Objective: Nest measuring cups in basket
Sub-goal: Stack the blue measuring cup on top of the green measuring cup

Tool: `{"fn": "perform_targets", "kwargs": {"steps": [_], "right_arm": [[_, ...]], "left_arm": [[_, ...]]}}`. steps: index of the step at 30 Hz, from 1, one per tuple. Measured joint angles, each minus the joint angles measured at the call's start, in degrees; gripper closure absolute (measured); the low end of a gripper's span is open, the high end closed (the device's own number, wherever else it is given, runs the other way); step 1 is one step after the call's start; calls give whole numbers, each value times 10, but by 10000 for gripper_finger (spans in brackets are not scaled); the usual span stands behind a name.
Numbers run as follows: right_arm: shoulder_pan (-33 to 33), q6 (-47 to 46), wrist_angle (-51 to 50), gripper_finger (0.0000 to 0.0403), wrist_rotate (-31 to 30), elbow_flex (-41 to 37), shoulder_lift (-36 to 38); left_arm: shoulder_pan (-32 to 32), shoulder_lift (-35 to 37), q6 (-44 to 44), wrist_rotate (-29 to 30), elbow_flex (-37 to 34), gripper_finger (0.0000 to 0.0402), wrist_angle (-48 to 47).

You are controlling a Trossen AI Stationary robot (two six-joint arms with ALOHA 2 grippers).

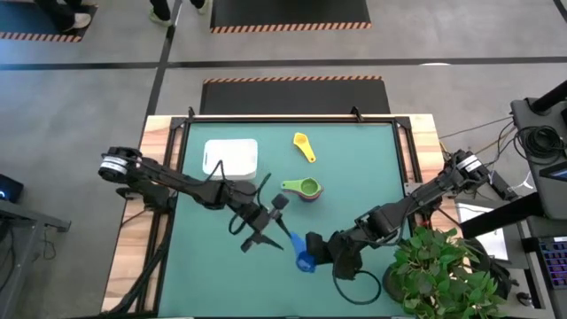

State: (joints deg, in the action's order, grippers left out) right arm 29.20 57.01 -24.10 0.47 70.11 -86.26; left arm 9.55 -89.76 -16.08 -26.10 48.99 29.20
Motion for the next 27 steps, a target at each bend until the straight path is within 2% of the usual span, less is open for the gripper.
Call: {"fn": "perform_targets", "kwargs": {"steps": [3,8,14,18,27], "right_arm": [[-3,0,1,394,0,0,0],[-4,0,3,394,0,0,0],[-8,0,4,394,0,0,0],[-13,-4,5,394,-3,0,-1],[-31,-9,17,394,-5,0,-1]], "left_arm": [[1,-2,-16,67,0,217,-15],[17,0,-40,114,0,190,-34],[52,3,-72,208,0,185,-47],[52,6,-71,217,0,191,-53],[52,6,-74,254,0,231,-103]]}}
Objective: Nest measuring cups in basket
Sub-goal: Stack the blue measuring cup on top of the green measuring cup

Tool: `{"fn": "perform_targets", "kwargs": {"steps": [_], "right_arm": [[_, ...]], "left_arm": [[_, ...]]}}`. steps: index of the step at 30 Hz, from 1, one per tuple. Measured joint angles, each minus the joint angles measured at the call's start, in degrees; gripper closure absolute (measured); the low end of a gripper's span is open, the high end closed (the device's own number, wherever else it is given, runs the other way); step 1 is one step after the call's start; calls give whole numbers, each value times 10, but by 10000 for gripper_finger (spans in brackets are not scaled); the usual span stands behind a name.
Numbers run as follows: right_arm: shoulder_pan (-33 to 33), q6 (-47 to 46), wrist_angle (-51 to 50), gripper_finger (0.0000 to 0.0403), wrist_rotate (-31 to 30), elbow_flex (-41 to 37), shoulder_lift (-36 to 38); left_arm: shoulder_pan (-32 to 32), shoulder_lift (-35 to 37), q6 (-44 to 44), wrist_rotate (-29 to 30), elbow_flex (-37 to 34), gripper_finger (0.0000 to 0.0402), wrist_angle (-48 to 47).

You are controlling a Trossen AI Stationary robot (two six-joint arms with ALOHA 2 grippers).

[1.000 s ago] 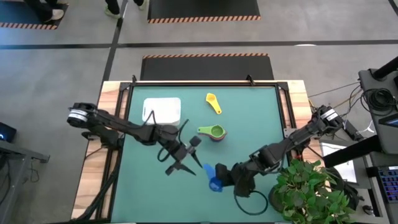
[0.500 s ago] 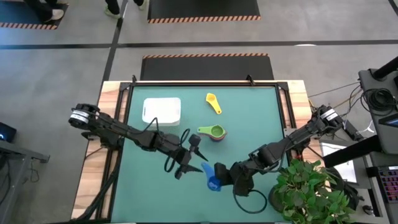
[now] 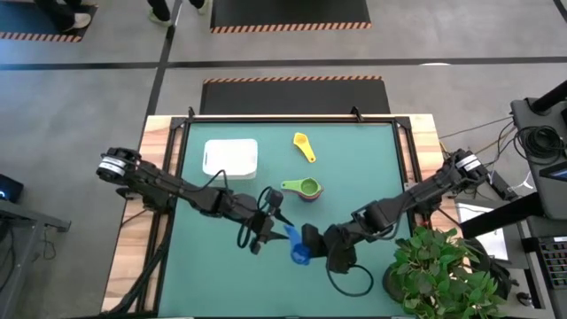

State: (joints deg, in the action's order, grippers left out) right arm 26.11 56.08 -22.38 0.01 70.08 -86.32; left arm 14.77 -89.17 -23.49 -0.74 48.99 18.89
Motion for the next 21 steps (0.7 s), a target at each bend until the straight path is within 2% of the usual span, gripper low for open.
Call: {"fn": "perform_targets", "kwargs": {"steps": [4,7,15,21], "right_arm": [[-3,1,9,394,0,0,0],[-3,0,9,394,0,0,0],[-3,-3,17,394,0,0,0],[-3,-34,20,394,0,0,0]], "left_arm": [[0,0,0,4,0,246,-6],[1,0,1,33,0,269,-11],[1,0,2,59,0,390,-15],[2,0,2,61,4,399,-18]]}}
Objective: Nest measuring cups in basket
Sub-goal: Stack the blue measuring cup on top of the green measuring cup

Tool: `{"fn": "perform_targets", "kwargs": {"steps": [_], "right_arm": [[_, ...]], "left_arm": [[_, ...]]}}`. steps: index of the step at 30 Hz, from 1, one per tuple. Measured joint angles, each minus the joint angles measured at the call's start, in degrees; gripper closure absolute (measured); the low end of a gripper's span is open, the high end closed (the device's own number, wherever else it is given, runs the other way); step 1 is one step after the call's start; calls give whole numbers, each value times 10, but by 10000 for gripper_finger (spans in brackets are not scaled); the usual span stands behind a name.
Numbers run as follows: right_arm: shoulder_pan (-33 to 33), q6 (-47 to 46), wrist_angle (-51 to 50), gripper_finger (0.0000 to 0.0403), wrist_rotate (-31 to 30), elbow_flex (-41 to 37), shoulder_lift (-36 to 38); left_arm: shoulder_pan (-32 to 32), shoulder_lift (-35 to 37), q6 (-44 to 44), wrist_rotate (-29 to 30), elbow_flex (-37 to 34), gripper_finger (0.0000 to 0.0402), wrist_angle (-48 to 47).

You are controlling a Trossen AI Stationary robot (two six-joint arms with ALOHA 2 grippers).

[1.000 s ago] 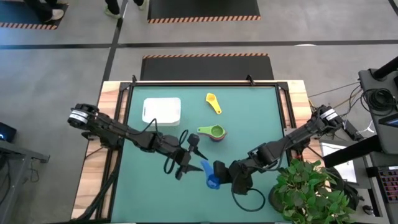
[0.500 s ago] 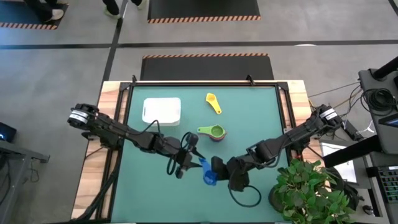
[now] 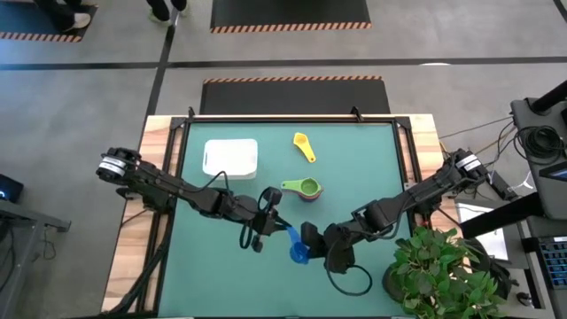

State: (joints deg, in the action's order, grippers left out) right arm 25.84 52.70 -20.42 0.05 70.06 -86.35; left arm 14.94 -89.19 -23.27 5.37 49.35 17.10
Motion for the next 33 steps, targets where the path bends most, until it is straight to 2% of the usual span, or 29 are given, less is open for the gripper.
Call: {"fn": "perform_targets", "kwargs": {"steps": [8,18,22,27,31,33], "right_arm": [[-3,-80,17,387,4,0,0],[-6,-103,12,296,-3,0,4],[-7,-108,1,277,-4,0,21],[-8,-107,-11,276,-9,0,51],[-7,-112,-26,284,-56,0,73],[-8,-139,-29,289,-86,0,81]], "left_arm": [[3,1,-2,0,5,401,2],[6,15,-1,5,7,401,2],[7,23,-3,31,7,401,-17],[6,28,-4,62,7,401,-50],[6,29,-13,100,7,401,-61],[6,29,-18,141,7,401,-63]]}}
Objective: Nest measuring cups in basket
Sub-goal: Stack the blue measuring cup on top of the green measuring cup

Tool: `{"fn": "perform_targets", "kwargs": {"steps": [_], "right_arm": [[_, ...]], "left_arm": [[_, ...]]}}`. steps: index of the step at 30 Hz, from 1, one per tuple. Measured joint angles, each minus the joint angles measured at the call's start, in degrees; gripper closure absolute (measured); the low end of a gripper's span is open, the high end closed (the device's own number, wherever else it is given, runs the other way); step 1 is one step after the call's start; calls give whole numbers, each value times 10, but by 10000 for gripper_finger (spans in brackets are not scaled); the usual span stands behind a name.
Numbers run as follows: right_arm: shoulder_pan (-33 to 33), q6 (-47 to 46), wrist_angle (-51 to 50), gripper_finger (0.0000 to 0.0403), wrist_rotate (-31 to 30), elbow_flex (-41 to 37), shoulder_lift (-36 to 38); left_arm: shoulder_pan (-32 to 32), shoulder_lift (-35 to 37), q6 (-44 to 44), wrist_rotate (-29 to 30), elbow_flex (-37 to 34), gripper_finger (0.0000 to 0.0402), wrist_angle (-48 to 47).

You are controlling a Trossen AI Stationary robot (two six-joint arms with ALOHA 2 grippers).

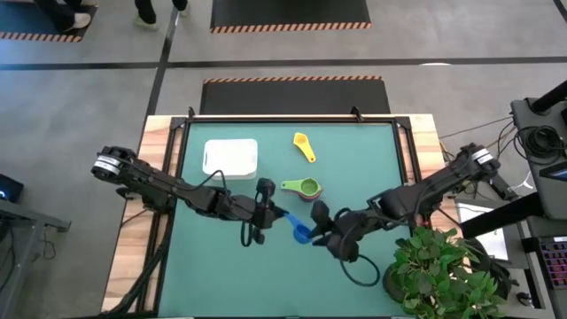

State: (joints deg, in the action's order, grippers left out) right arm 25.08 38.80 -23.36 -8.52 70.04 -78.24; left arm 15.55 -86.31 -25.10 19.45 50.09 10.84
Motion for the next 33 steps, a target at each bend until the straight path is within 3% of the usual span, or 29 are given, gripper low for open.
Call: {"fn": "perform_targets", "kwargs": {"steps": [6,10,16,20,25,33], "right_arm": [[-4,-125,-7,307,-103,0,27],[-6,-191,-35,323,-150,0,45],[-11,-258,-77,344,-155,0,59],[-11,-276,-91,354,-156,-1,59],[-11,-298,-103,360,-156,-4,57],[-11,-309,-104,360,-156,-27,57]], "left_arm": [[-1,-7,-10,189,0,401,-13],[-2,-23,-9,247,0,401,-11],[-4,-71,9,348,11,401,-3],[-5,-120,20,392,50,401,-5],[-5,-181,33,454,99,401,-76],[-5,-200,83,501,111,401,-122]]}}
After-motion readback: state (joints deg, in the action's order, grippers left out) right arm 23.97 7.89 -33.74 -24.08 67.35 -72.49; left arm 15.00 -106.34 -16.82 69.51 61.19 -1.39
